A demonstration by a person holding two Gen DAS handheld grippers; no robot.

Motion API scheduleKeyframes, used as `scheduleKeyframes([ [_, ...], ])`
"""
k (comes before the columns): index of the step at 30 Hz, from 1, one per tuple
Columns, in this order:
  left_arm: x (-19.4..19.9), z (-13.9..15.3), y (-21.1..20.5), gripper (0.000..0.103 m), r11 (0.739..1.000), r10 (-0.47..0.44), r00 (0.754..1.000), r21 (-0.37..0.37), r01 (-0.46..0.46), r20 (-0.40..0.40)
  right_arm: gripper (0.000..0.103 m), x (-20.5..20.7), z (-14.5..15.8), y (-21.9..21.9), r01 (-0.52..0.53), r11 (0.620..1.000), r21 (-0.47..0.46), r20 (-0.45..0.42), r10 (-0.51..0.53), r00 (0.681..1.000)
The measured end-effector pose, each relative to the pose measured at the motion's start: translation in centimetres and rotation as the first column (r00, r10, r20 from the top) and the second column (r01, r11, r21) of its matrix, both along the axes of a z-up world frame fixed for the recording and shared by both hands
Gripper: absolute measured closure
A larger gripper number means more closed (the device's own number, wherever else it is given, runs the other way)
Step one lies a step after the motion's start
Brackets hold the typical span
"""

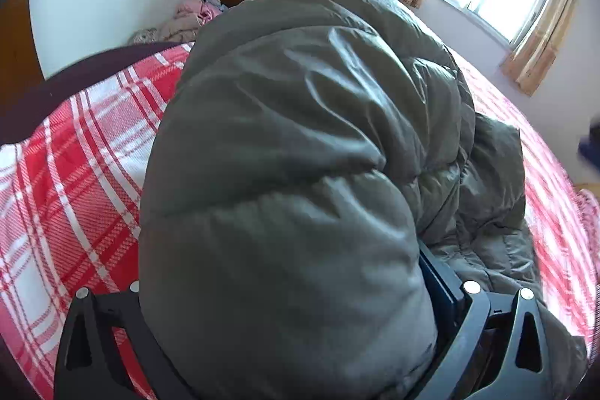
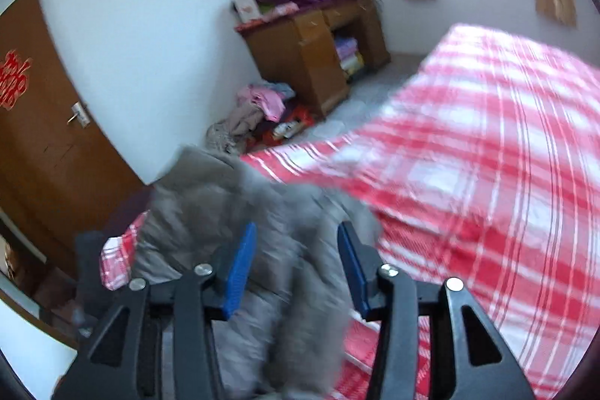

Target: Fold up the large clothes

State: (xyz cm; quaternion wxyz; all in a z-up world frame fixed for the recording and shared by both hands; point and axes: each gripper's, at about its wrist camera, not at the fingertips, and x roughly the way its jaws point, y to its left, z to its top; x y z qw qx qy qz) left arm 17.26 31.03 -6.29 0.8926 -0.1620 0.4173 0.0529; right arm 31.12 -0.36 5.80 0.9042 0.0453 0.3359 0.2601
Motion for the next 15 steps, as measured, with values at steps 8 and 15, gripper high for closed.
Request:
scheduleKeyframes([
  [8,-0.5,0.5,-1.7,0.001,0.995,0.003,1.0,0.096,-0.004,0.003,0.068,2.8,-3.6,8.8,0.113,0.98,-0.161,-0.09,-0.129,0.988],
  [15,0.6,0.1,-1.7,0.001,0.989,-0.008,1.0,0.149,0.008,-0.005,0.07,2.9,-9.5,8.2,0.177,0.958,-0.225,-0.039,-0.191,0.981],
])
